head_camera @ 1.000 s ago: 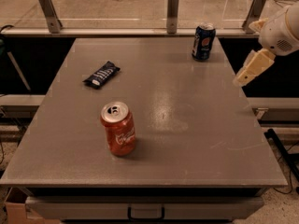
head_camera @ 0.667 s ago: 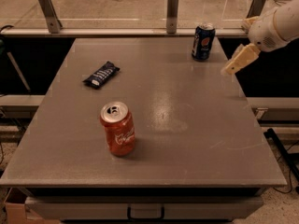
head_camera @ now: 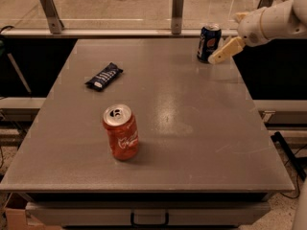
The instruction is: Move pepsi can near rxbar blueberry
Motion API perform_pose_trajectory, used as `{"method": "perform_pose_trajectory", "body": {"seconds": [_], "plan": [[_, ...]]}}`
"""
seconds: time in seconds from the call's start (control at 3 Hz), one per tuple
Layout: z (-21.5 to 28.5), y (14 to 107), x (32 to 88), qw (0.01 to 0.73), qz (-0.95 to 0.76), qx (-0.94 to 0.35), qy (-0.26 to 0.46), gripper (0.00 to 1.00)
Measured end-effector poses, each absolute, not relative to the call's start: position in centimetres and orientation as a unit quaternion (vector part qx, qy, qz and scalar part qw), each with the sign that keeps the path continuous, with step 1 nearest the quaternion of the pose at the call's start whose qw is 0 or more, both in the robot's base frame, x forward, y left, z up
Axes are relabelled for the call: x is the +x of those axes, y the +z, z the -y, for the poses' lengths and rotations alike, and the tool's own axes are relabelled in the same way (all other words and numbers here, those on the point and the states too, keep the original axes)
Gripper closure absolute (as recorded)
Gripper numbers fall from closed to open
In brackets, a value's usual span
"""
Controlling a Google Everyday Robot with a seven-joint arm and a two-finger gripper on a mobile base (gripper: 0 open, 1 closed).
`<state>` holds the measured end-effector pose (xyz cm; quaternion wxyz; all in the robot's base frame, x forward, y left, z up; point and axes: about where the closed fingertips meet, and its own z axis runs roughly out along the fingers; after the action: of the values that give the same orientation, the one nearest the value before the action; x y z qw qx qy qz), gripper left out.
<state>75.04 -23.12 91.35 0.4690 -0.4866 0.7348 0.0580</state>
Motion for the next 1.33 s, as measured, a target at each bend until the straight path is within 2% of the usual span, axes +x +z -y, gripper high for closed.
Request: {"method": "perform_pose_trajectory", "body": {"seconds": [0.33,0.67,1.33], "plan": [[21.8,90.5,77.4,0.489,-0.733,-0.463,0.1,0.0],[20.4,89.0,78.2,0.487,-0.736,-0.442,0.158,0.16],[17.0,91.4,75.6,0.498,-0.694,-0.452,0.257,0.62]]}}
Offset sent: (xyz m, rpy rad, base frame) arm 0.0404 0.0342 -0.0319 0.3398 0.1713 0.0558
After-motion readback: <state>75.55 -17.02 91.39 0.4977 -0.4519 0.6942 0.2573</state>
